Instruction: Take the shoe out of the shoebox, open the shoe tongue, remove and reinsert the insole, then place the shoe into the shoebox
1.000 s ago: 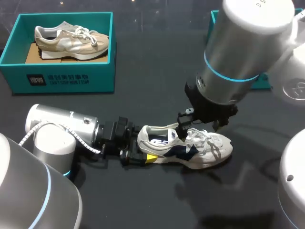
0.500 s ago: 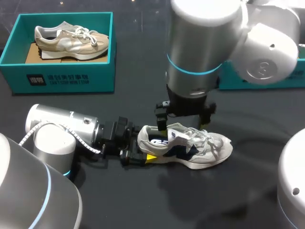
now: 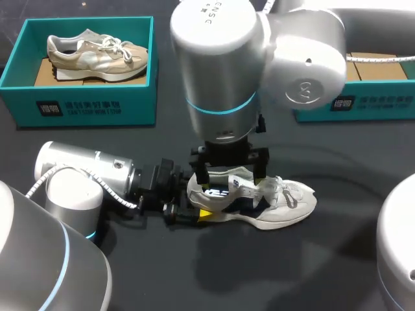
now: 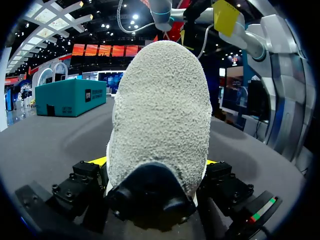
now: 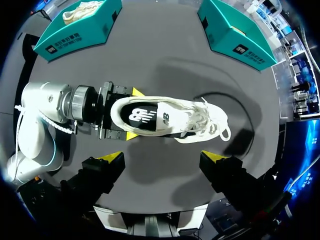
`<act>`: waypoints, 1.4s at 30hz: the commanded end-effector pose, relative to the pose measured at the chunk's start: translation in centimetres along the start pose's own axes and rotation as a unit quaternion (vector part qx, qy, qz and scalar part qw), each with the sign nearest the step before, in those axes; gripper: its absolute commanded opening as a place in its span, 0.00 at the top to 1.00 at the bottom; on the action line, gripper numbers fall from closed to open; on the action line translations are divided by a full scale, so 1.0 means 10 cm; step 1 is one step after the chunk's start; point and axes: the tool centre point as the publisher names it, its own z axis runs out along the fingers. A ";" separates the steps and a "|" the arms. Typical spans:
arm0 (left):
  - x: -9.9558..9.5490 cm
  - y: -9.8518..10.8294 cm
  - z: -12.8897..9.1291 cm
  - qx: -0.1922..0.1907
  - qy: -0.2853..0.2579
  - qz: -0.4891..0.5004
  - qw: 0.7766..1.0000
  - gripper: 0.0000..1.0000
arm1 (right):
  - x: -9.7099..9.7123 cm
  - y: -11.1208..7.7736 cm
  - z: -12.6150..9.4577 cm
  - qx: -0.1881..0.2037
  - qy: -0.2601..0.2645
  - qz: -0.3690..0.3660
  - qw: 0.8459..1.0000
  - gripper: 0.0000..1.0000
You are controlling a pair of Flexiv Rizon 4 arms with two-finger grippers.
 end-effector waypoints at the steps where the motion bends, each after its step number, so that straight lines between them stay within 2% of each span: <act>1: -0.04 0.03 -0.02 -0.001 0.001 0.000 1.000 1.00 | 0.10 0.00 0.00 0.001 -0.048 0.007 0.999 0.00; 6: -0.04 0.03 -0.02 -0.001 0.001 0.000 1.000 1.00 | 0.18 0.01 0.06 -0.011 -0.066 0.021 0.998 0.00; 13: -0.04 0.03 -0.02 -0.001 0.001 0.000 1.000 1.00 | 0.24 0.03 0.17 -0.005 -0.097 0.038 0.995 0.00; 27: -0.04 0.03 -0.02 -0.001 0.001 0.000 1.000 1.00 | 0.08 0.05 0.36 -0.021 -0.134 0.083 0.987 0.00; 42: -0.04 0.03 -0.02 -0.001 0.001 0.000 1.000 1.00 | -0.02 0.23 0.61 -0.024 -0.141 0.100 0.985 0.00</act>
